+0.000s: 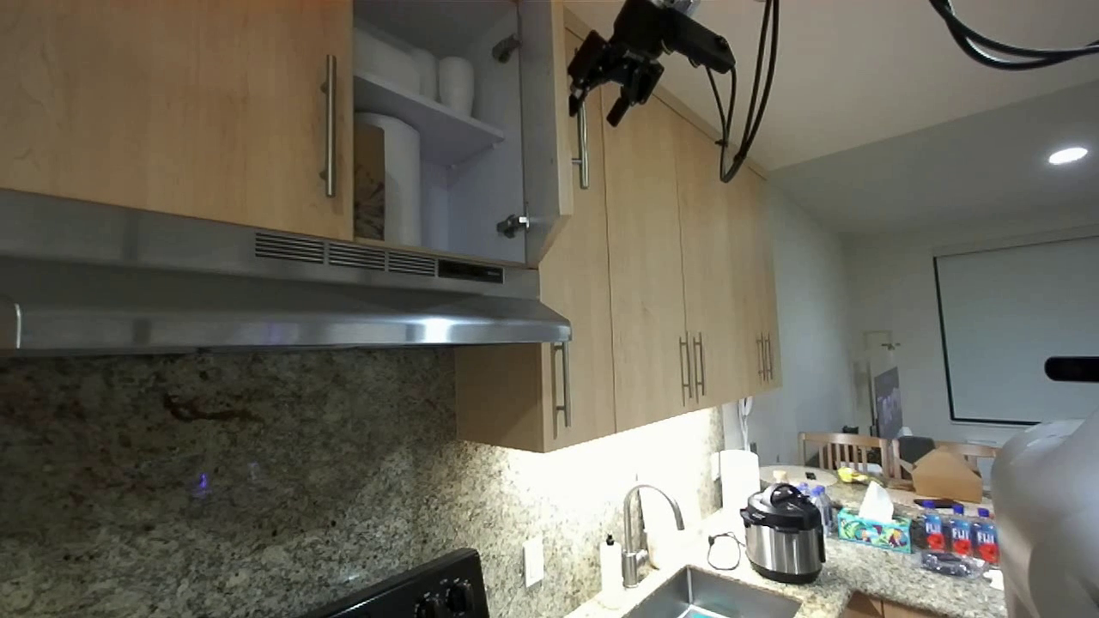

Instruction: Open the right cabinet door above the hood of the stove

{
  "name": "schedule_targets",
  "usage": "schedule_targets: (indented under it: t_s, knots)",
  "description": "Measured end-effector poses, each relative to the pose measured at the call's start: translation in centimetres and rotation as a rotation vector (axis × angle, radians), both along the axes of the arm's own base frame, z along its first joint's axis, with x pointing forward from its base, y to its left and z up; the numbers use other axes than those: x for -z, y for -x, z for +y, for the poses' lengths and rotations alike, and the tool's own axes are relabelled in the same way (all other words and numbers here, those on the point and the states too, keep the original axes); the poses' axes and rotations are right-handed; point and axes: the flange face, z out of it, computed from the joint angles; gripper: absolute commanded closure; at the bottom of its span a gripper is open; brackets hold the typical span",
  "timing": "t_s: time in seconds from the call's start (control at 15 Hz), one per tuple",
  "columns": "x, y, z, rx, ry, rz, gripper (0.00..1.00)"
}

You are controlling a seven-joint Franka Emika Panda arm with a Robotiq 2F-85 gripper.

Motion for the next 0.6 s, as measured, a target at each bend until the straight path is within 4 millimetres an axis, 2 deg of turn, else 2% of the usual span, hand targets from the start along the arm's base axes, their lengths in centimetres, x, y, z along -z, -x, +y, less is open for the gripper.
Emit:
schedule_targets:
  t_s: [0.6]
  knots:
    - [0.5, 3.1, -9.3, -0.061, -0.116, 0.01, 0.0]
